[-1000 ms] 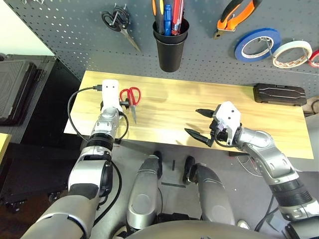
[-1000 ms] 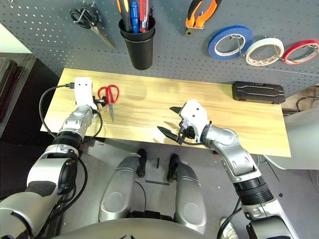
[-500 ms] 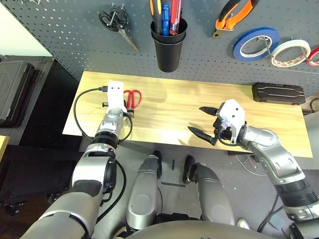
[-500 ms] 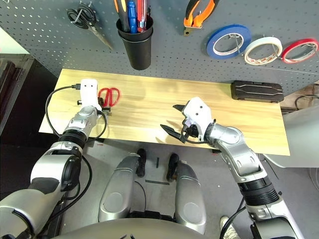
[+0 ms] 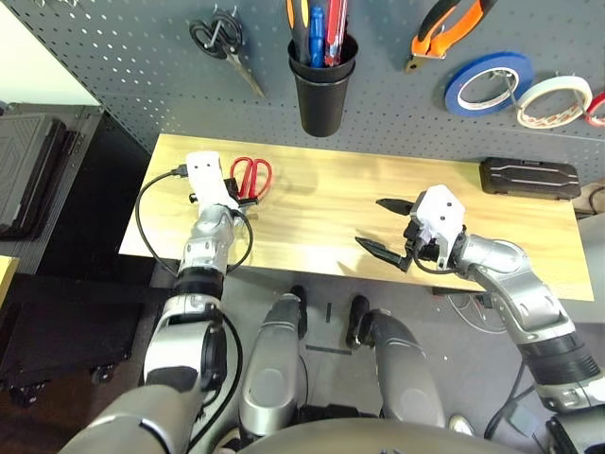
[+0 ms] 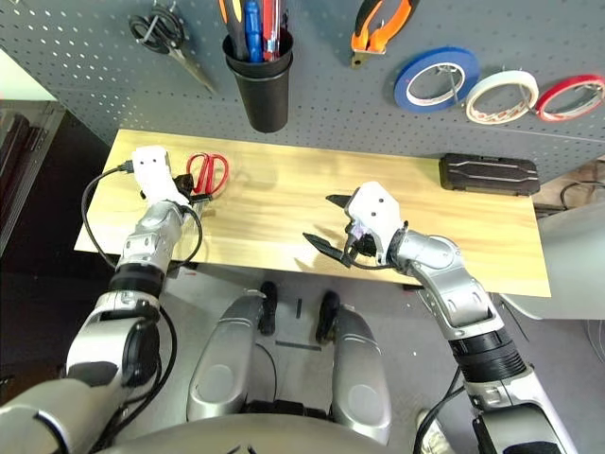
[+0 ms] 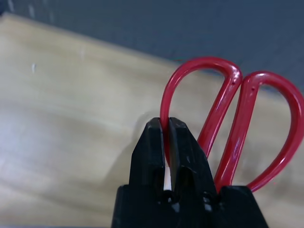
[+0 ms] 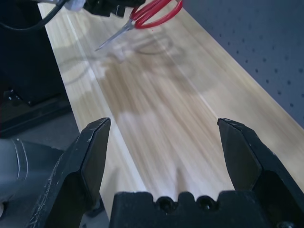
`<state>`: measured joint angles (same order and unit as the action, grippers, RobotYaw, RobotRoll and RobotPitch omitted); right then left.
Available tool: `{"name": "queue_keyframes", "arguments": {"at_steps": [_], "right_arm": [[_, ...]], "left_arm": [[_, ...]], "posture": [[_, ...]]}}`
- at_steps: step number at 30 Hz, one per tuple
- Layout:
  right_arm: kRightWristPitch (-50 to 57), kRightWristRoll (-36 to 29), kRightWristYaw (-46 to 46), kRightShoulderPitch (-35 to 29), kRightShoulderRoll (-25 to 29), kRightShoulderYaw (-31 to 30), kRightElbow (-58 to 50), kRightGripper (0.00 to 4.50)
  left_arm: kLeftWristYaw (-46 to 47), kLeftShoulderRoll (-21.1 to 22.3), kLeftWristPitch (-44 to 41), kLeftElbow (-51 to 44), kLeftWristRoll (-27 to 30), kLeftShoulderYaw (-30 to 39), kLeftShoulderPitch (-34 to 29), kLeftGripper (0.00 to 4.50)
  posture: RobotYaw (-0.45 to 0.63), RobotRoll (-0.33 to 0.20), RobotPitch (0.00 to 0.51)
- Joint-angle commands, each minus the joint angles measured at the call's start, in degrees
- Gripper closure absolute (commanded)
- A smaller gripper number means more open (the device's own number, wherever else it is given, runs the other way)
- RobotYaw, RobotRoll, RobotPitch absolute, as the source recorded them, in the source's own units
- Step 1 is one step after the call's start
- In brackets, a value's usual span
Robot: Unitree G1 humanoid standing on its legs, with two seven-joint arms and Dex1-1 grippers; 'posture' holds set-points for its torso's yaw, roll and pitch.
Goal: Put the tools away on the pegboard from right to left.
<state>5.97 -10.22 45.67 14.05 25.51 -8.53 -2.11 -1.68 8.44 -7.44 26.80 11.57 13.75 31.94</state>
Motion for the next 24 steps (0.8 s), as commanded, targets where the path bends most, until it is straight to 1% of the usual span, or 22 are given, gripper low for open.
{"name": "queue_keyframes", "arguments": {"at_steps": [1, 6, 12, 17, 20, 24], "right_arm": [[-4.78, -1.73, 2.48, 0.33, -1.07, 0.68, 3.63, 0.0], [-11.47, -6.14, 6.06, 1.73, -3.41, 3.39, 7.97, 0.0], [-19.99, -11.35, 10.21, 2.51, -6.69, 6.78, 11.6, 0.0], [-26.21, -14.03, 12.51, 3.18, -10.17, 8.15, 13.98, 0.0], [-27.89, -14.52, 13.22, 3.6, -11.28, 8.18, 15.19, 0.0], [-31.68, -14.59, 14.16, 4.45, -13.12, 8.17, 17.51, 0.0]], "left_arm": [[-1.49, -1.57, 0.34, -10.34, 3.43, 0.93, -4.0, 4.48], [-1.29, -2.43, -1.84, -22.21, 5.92, 1.26, -9.06, 4.48], [1.05, -2.84, -4.0, -33.86, 8.24, 2.87, -12.2, 4.48], [2.59, -2.69, -6.13, -39.77, 9.71, 4.08, -12.41, 4.48], [2.92, -2.38, -6.8, -40.85, 10.23, 4.53, -12.02, 4.48], [3.82, -1.3, -8.44, -43.32, 11.42, 5.1, -9.03, 4.48]], "posture": [[0.27, 0.0, 0.295], [0.3, 0.0, 0.274], [0.33, 0.0, 0.258], [0.34, 0.0, 0.244], [0.35, 0.0, 0.24], [0.36, 0.0, 0.234]]}}
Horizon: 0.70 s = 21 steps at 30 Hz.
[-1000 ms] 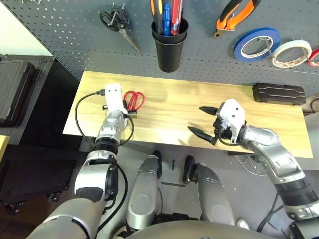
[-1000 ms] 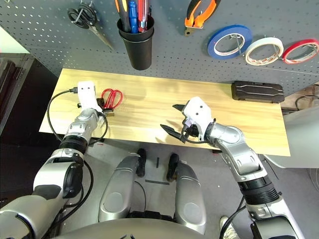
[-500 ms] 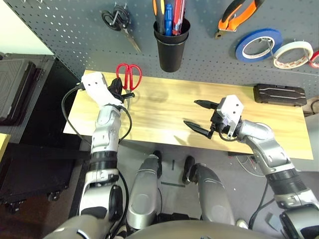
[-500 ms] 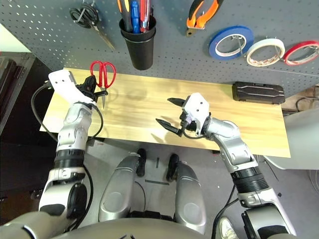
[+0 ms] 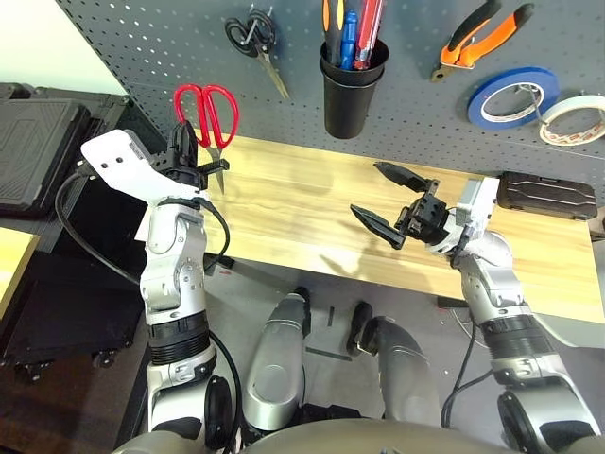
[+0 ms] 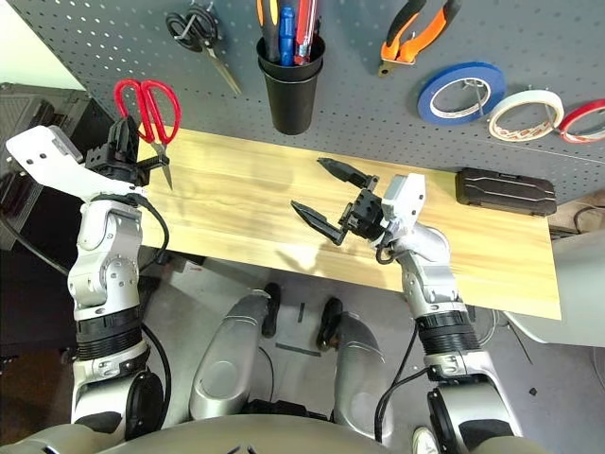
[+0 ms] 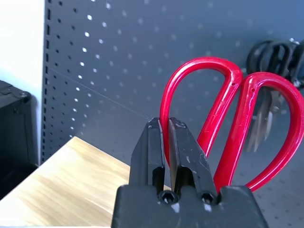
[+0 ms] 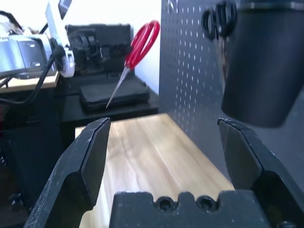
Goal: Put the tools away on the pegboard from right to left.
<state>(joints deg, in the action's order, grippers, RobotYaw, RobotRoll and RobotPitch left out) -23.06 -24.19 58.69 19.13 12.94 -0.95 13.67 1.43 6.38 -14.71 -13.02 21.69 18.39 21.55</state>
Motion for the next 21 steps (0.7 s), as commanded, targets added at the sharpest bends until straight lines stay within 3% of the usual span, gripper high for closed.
{"name": "queue_keyframes", "arguments": {"at_steps": [1, 11, 21], "right_arm": [[-3.25, -0.62, 1.38, -0.48, -0.79, 0.58, 2.15, 0.0], [-7.48, 0.53, 0.96, 1.35, -1.8, 0.57, 6.41, 0.0], [-8.67, 0.92, -0.1, 2.1, -2.05, 0.28, 6.72, 0.0]], "left_arm": [[0.71, 1.0, -1.53, -3.79, 1.66, 0.51, 1.86, 4.48], [-3.04, 3.85, -5.81, -4.75, 8.16, 0.04, 6.24, 4.48], [-7.04, 2.77, -5.39, 3.95, 8.19, -2.98, 11.55, 4.48]], "posture": [[0.36, 0.0, 0.234], [0.35, 0.0, 0.231], [0.33, 0.0, 0.228]]}}
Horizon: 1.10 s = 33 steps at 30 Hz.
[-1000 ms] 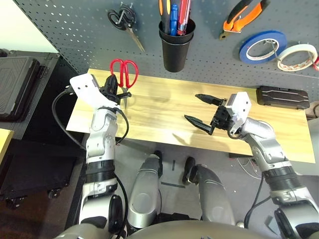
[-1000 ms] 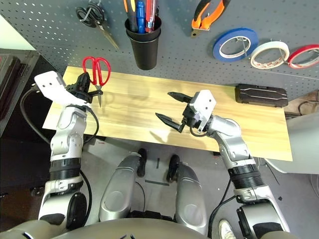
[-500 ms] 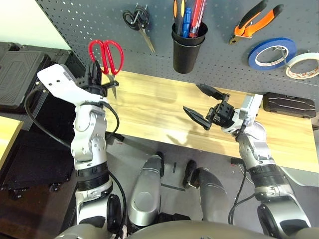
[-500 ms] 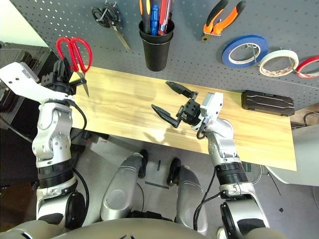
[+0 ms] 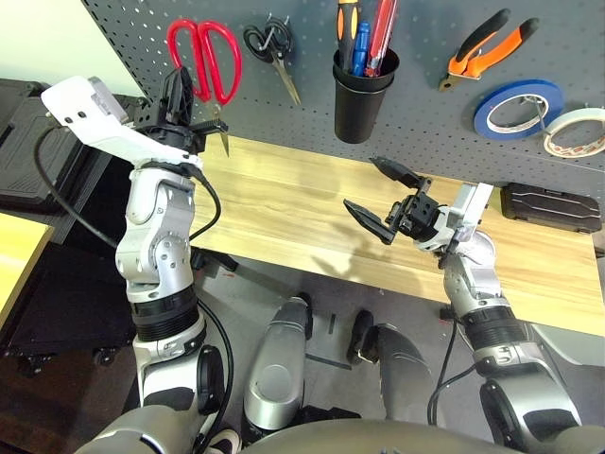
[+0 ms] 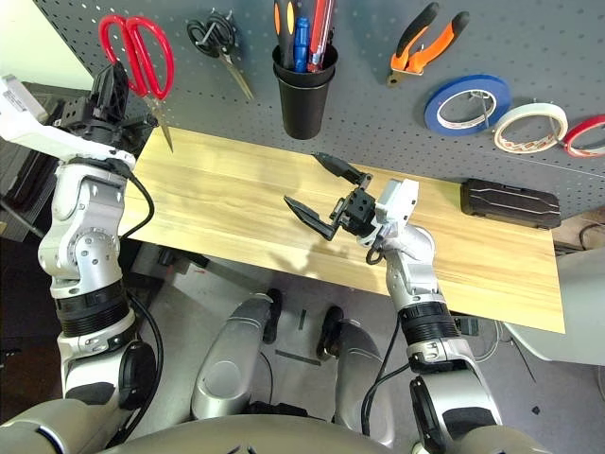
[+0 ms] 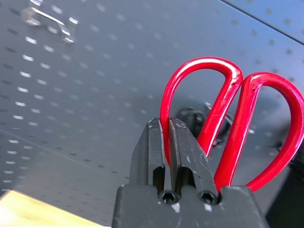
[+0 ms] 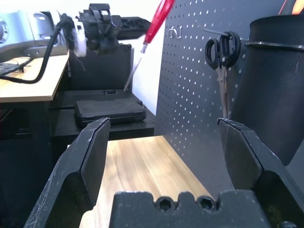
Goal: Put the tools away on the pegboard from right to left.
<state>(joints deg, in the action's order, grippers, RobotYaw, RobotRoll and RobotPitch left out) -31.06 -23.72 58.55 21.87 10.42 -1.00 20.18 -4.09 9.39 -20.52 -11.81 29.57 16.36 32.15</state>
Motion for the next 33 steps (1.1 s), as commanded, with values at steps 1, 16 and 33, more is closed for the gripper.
{"name": "queue_keyframes", "arguments": {"at_steps": [1, 16, 33], "right_arm": [[-0.63, 0.47, -0.06, -0.63, 0.59, 0.36, 0.12, 0.0], [-0.23, 1.53, -2.93, -2.19, 1.31, 0.27, -2.38, 0.0], [1.08, 3.26, -6.99, -3.97, 1.38, -0.62, -5.36, 0.0]], "left_arm": [[-1.94, -0.21, 0.86, 4.05, 0.0, -1.01, 1.41, 4.48], [-3.87, 0.73, 5.66, 17.61, -2.24, -0.39, 6.48, 4.48], [-4.03, 1.48, 16.66, 46.67, -8.04, -0.02, 19.58, 4.48]], "posture": [[0.33, 0.0, 0.228], [0.28, 0.0, 0.224], [0.23, 0.0, 0.217]]}}
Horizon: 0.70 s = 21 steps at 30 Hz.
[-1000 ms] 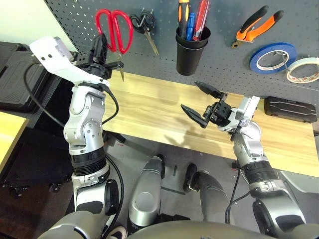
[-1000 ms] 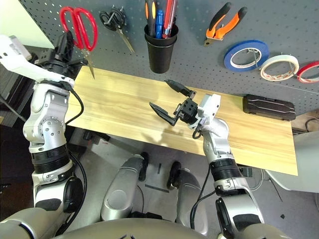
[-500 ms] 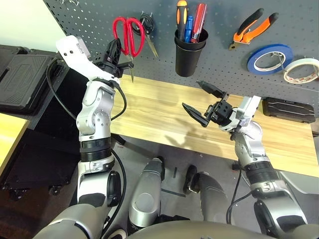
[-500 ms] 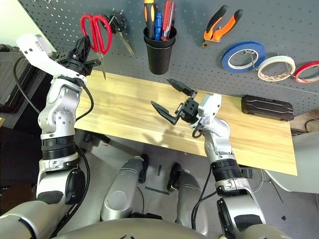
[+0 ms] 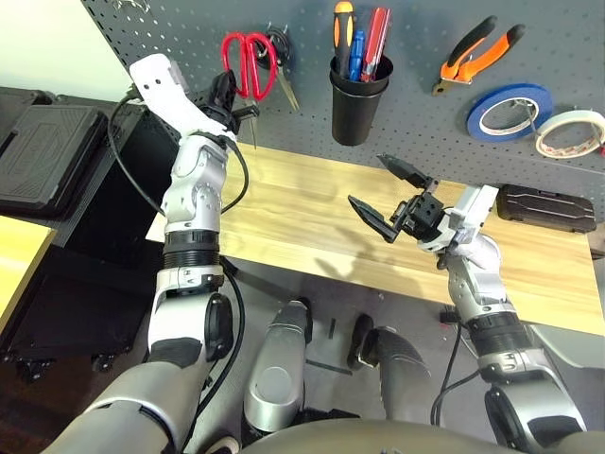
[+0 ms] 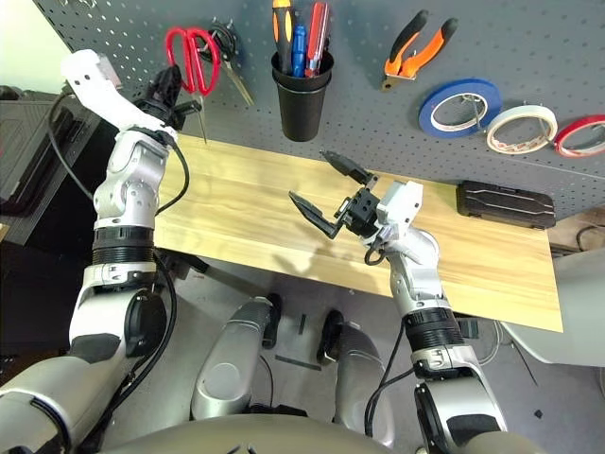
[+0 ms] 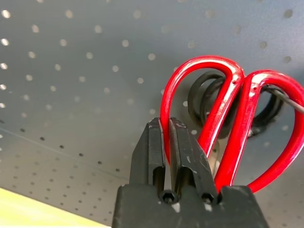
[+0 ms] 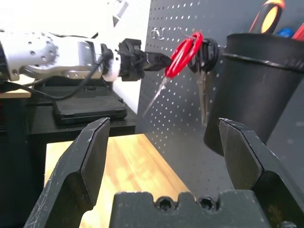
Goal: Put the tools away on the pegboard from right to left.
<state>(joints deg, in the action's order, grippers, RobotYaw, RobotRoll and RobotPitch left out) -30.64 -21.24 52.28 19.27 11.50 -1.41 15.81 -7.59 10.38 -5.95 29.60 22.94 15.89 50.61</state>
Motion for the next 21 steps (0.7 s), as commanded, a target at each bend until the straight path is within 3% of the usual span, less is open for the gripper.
{"name": "queue_keyframes", "arguments": {"at_steps": [1, 2, 6, 14, 21], "right_arm": [[0.77, 0.94, -1.05, -1.46, 0.3, -0.3, -1.16, 0.0], [0.83, 1.08, -1.34, -1.46, 0.27, -0.38, -1.22, 0.0], [1.03, 1.72, -2.68, -1.38, 0.05, -0.47, -1.32, 0.0], [2.79, 2.31, -6.8, -1.41, -0.55, -0.07, -1.58, 0.0], [1.93, 3.46, -9.99, -2.85, -0.57, 1.16, -1.92, 0.0]], "left_arm": [[-0.7, 0.58, 2.87, 6.95, -1.62, 0.55, 1.8, 4.48], [-0.84, 0.68, 3.58, 8.43, -1.85, 0.6, 2.34, 4.48], [-1.47, 0.82, 5.43, 9.96, -2.52, 0.49, 2.36, 3.26], [-3.15, 1.03, 3.7, -4.35, -3.65, -1.96, -8.62, 0.02], [-1.26, 3.08, -0.82, -19.78, -4.85, -1.78, -21.68, 0.02]], "posture": [[0.22, 0.0, 0.216], [0.22, 0.0, 0.216], [0.22, 0.0, 0.219], [0.22, 0.0, 0.226], [0.22, 0.0, 0.228]]}}
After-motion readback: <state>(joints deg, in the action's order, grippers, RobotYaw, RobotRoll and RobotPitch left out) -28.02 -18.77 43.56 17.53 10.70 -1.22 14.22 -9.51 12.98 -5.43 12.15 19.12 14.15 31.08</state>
